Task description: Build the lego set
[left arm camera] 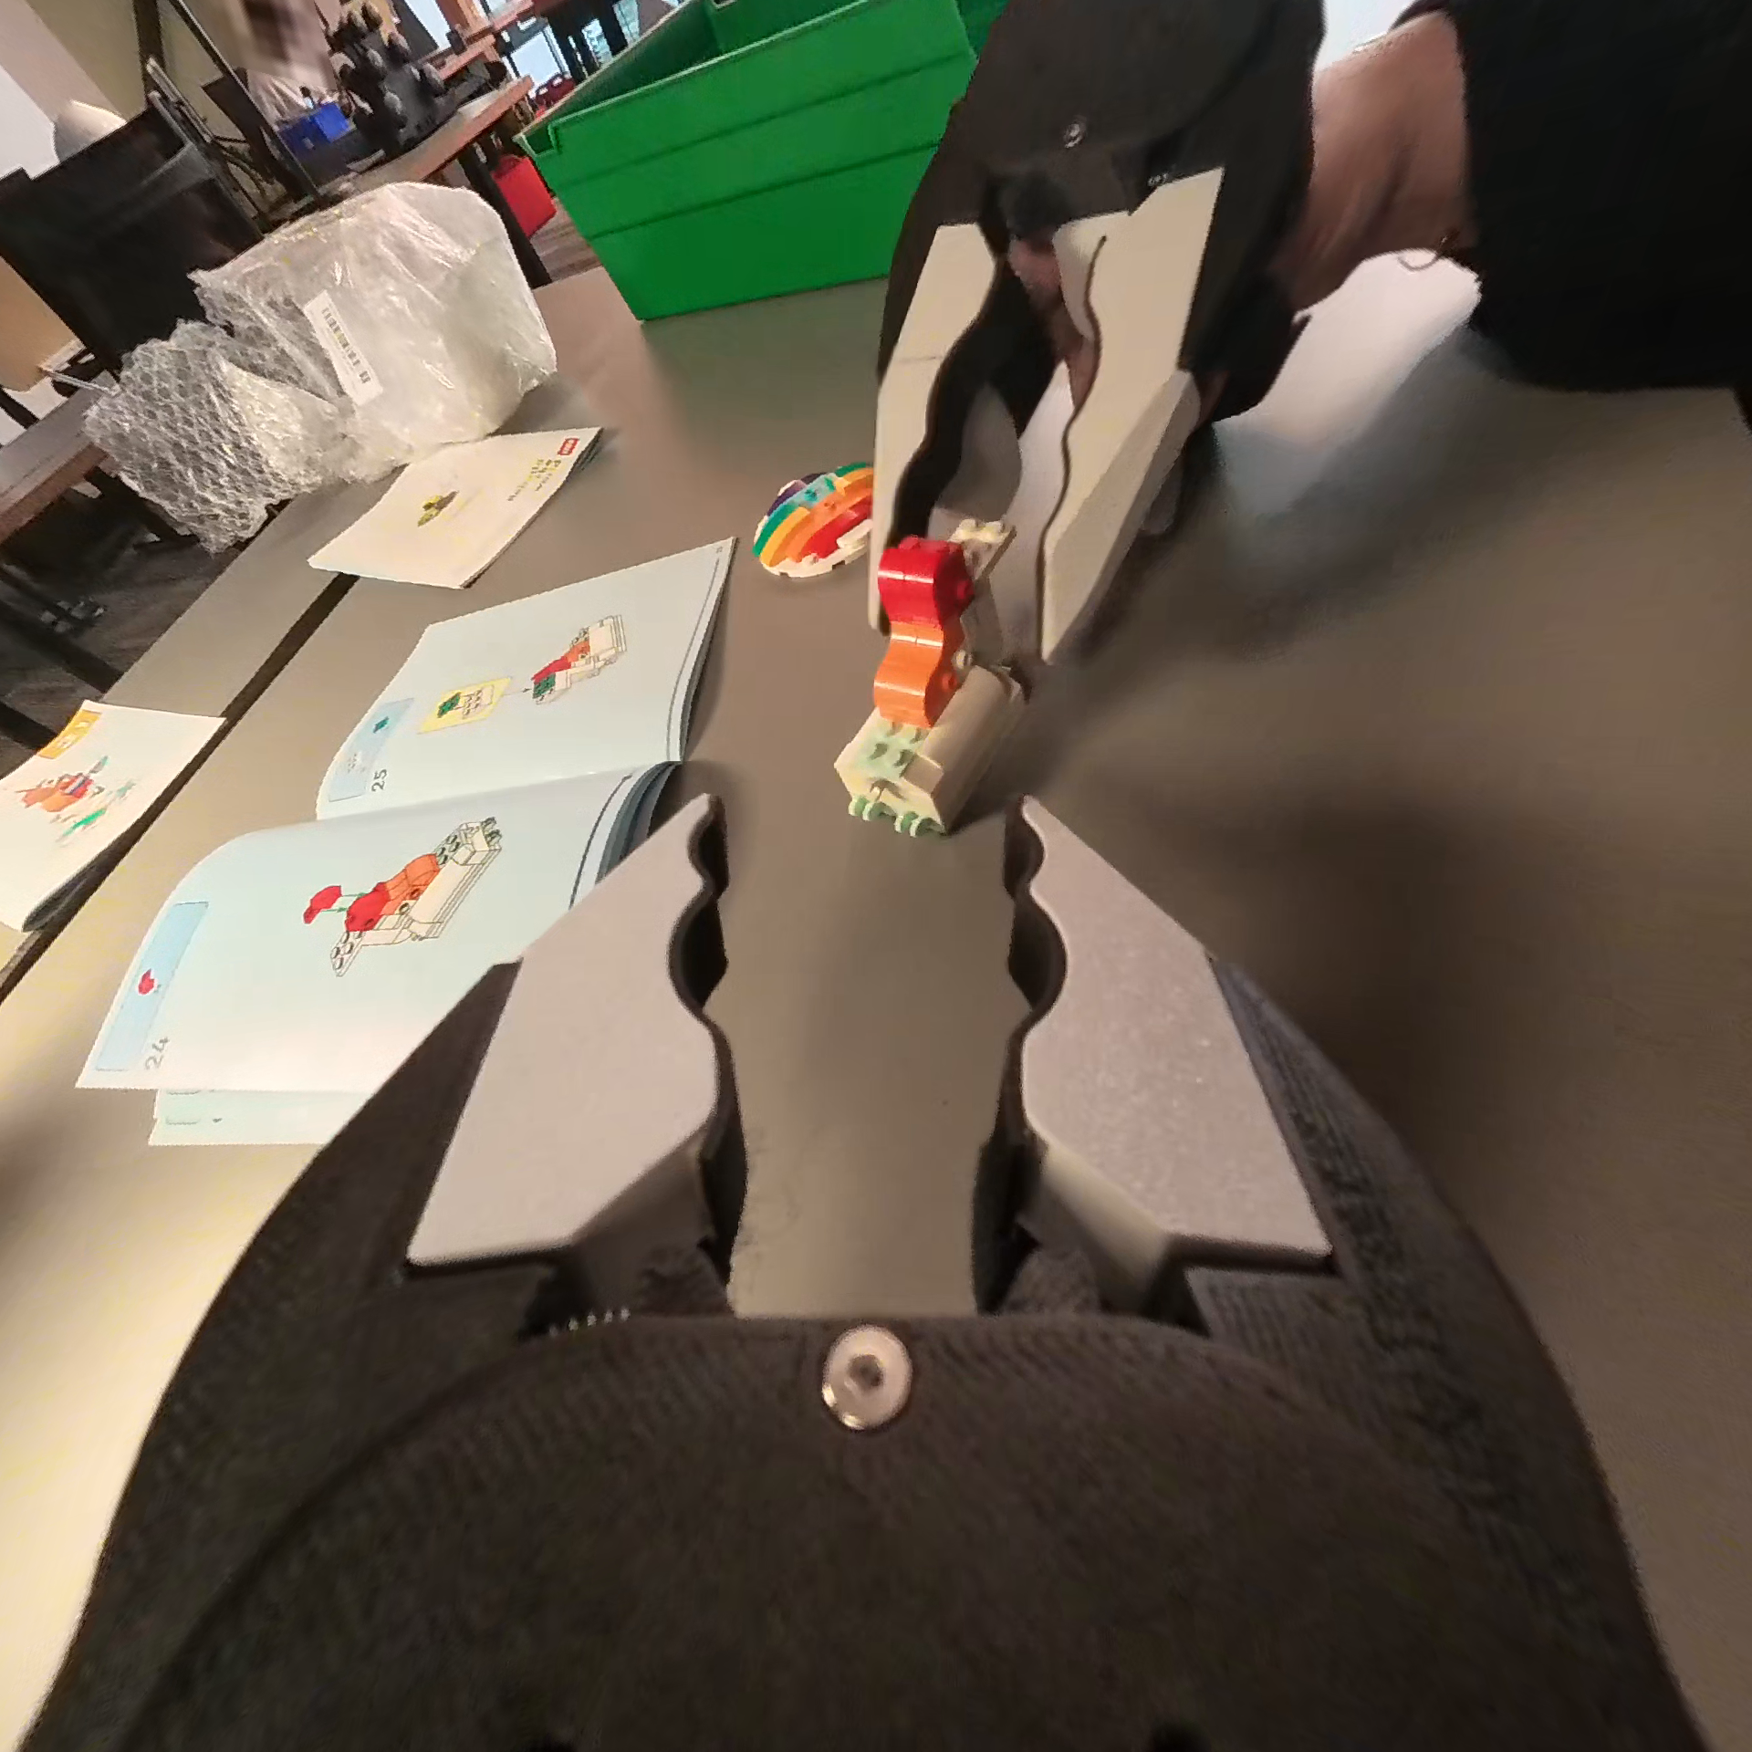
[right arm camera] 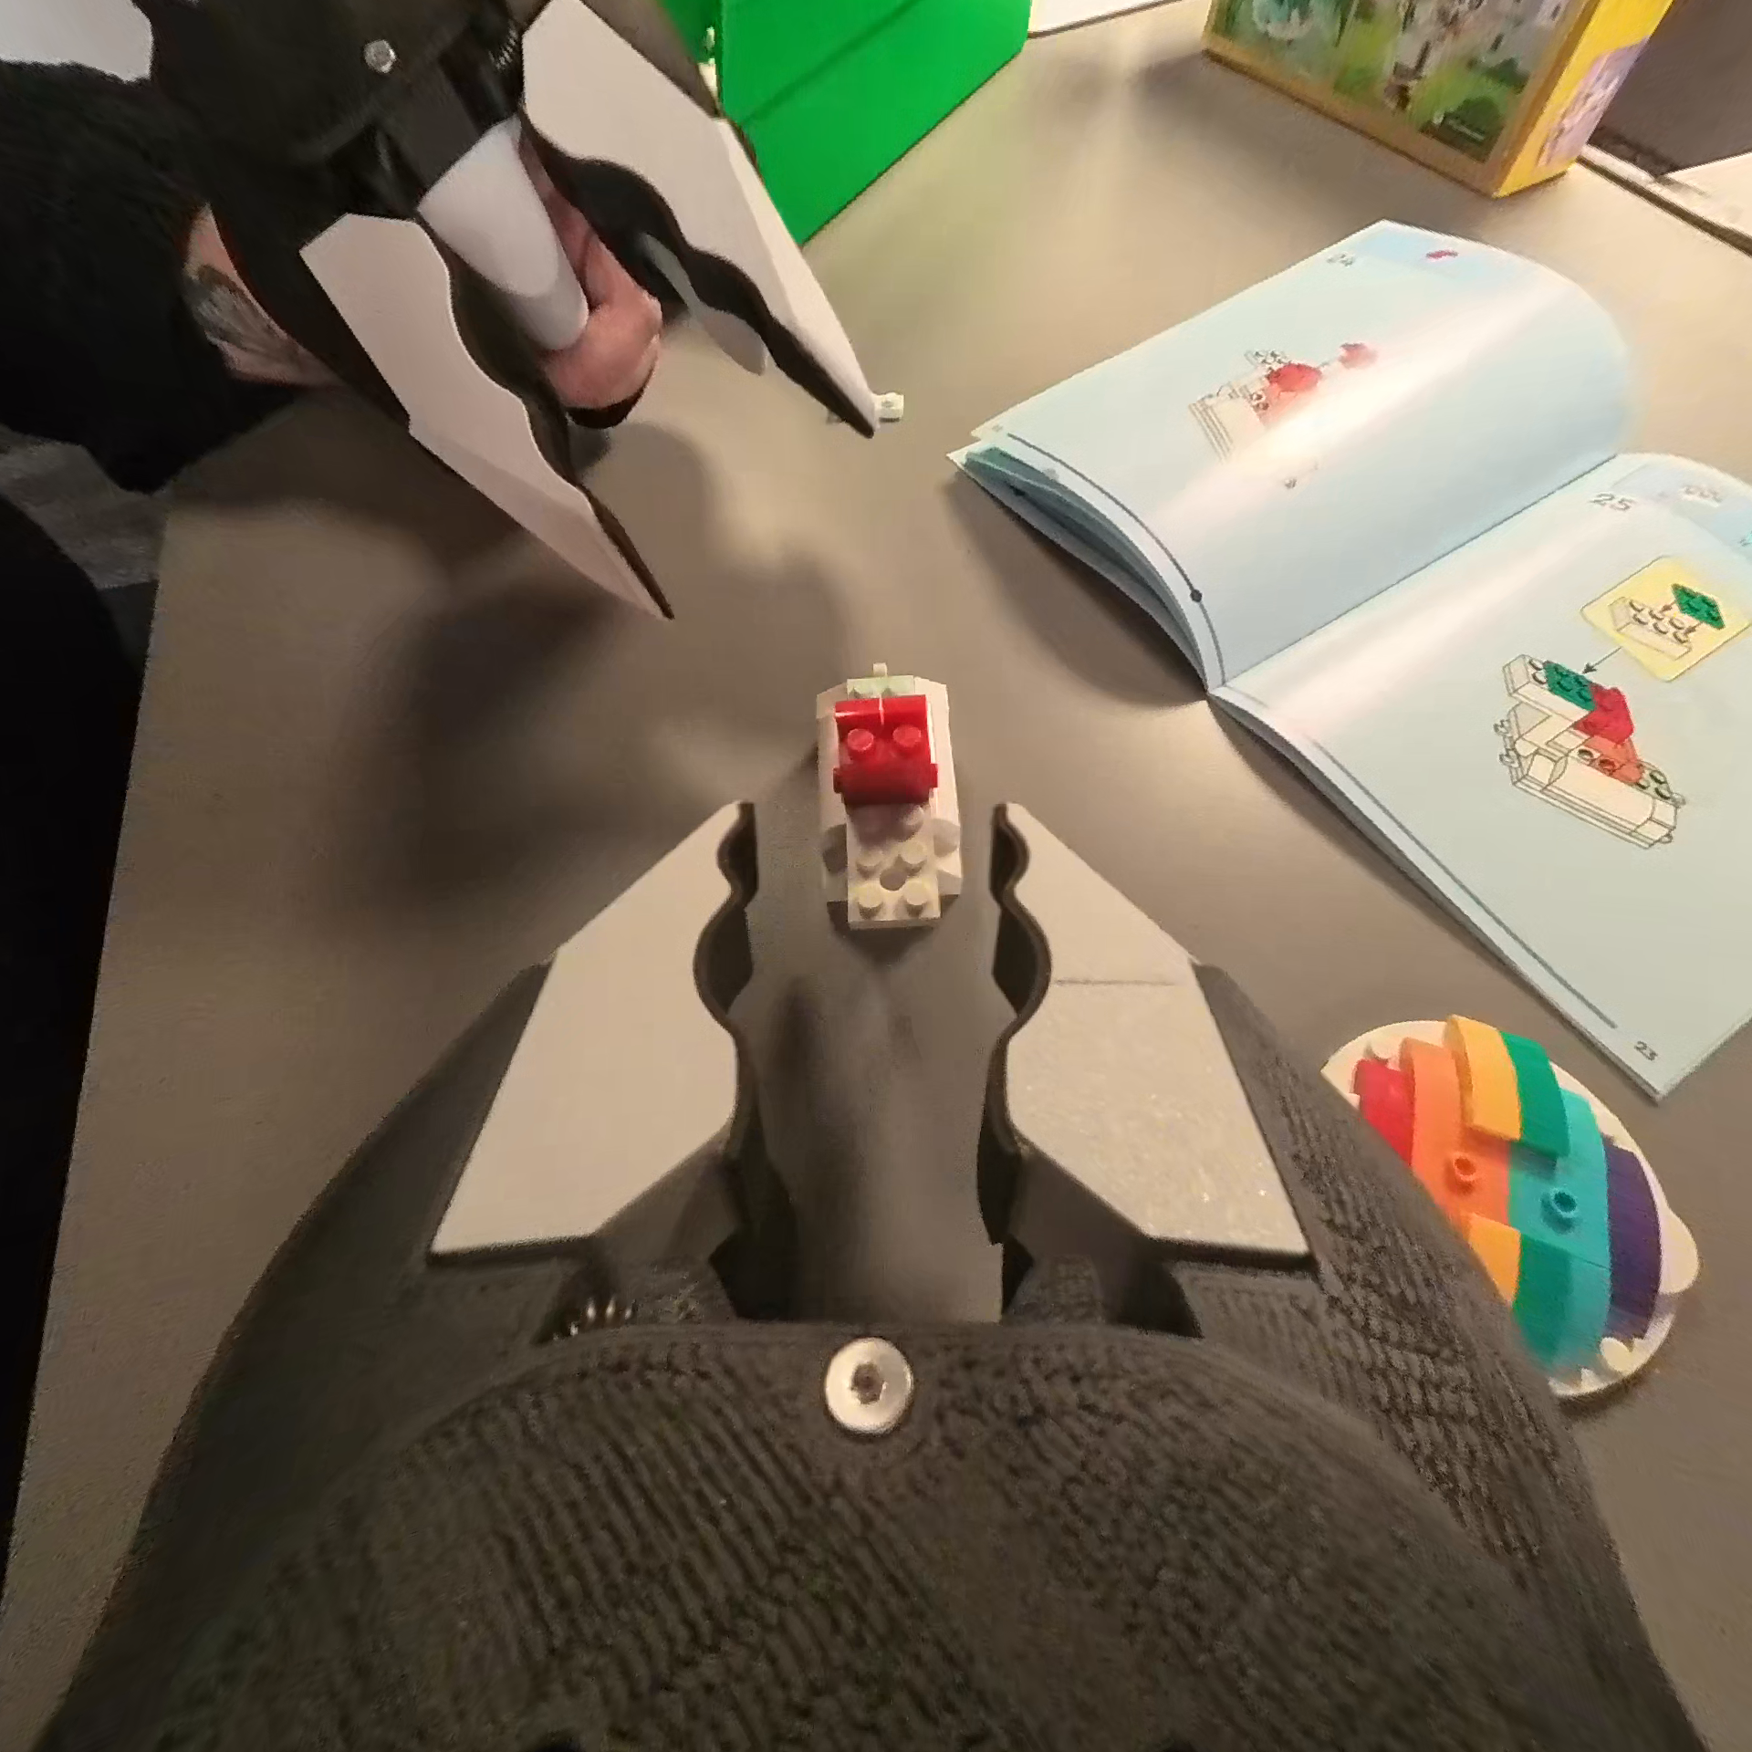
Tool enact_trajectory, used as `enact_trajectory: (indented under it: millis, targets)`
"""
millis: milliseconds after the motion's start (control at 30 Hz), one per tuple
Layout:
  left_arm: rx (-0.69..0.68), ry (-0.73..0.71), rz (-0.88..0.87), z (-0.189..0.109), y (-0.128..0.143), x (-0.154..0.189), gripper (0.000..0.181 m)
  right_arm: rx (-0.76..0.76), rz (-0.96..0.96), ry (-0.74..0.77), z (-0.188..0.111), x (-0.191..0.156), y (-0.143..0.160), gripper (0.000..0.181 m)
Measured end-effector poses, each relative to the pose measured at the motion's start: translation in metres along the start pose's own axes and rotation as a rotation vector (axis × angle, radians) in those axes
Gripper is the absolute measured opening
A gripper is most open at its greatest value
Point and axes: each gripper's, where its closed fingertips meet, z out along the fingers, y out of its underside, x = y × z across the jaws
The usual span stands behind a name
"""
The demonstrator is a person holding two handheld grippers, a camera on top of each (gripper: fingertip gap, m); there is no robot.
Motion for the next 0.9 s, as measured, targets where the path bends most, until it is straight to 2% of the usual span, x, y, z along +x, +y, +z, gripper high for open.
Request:
enact_trajectory:
  millis: [233,500,767,900]
  targets:
    - [0.003,0.009,-0.033,-0.002,-0.001,-0.001,0.059,-0.059,-0.002,-0.021,0.001,-0.010,0.009,0.050]
    - [0.006,0.028,-0.092,-0.003,0.000,-0.003,0.061,-0.058,0.033,-0.011,-0.003,-0.026,0.012,0.048]
    - [0.012,0.020,-0.090,-0.005,-0.002,-0.005,0.061,-0.051,0.035,-0.046,0.012,-0.054,0.005,0.049]
    - [0.026,0.004,-0.076,-0.009,-0.008,-0.008,0.057,-0.053,-0.052,-0.136,0.020,-0.079,-0.002,0.056]
